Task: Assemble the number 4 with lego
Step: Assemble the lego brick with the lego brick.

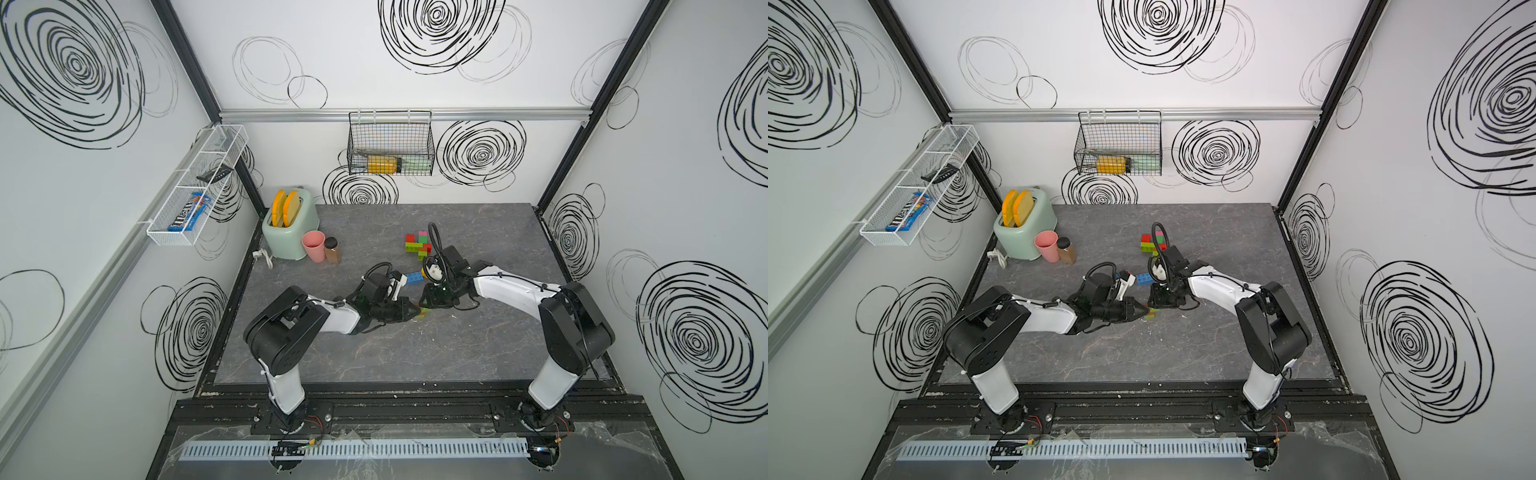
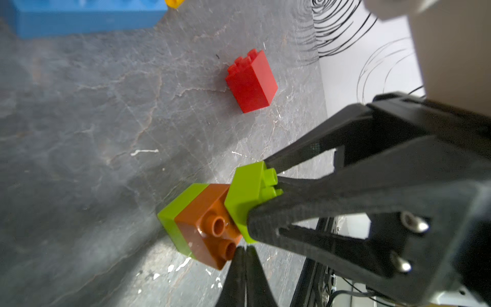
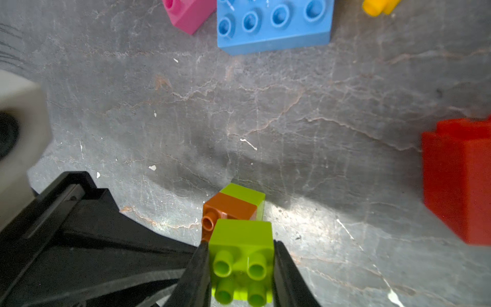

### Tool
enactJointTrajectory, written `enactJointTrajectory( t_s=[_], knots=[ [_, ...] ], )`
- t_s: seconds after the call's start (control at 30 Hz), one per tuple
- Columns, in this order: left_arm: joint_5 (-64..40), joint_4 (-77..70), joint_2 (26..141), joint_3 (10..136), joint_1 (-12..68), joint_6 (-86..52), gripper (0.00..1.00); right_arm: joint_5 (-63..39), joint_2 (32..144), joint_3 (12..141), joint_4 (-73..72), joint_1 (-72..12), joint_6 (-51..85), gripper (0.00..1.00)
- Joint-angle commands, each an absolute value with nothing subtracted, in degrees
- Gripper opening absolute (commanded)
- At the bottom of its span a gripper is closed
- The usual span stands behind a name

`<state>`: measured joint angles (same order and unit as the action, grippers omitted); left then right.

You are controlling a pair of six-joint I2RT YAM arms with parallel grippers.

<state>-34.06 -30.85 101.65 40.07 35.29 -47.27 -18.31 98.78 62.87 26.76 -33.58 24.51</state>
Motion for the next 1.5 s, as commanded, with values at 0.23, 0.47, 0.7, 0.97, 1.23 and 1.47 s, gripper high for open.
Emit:
enactJointTrajectory(
  t_s=[0.23, 0.47, 0.7, 0.97, 1.23, 1.47],
  knots=[
    [-26.6, -23.6, 94.3, 37.8, 31.5, -42.0, 0.13, -17.1, 100.4, 64.1, 30.4, -34.5, 25.5, 0.00],
    [-29.3, -24.6, 100.7, 42.7, 35.9, -42.3, 0.11, -18.5, 100.5, 64.6, 29.5, -34.7, 27.1, 0.00],
    [-29.5, -25.1, 103.1, 43.2, 37.2, -43.0, 0.10, -17.9, 101.8, 64.5, 29.7, -36.4, 28.9, 0.00],
    [-29.5, -25.3, 102.1, 41.9, 35.3, -42.6, 0.10, -6.6, 106.3, 65.3, 37.2, -40.1, 29.5, 0.00],
    [-29.9, -26.3, 101.5, 39.8, 34.2, -42.4, 0.11, 2.0, 114.0, 64.6, 41.8, -42.9, 34.6, 0.00],
    [-30.0, -26.6, 101.5, 39.4, 34.2, -41.8, 0.11, 6.8, 115.5, 66.0, 44.9, -43.7, 36.7, 0.00]
  ],
)
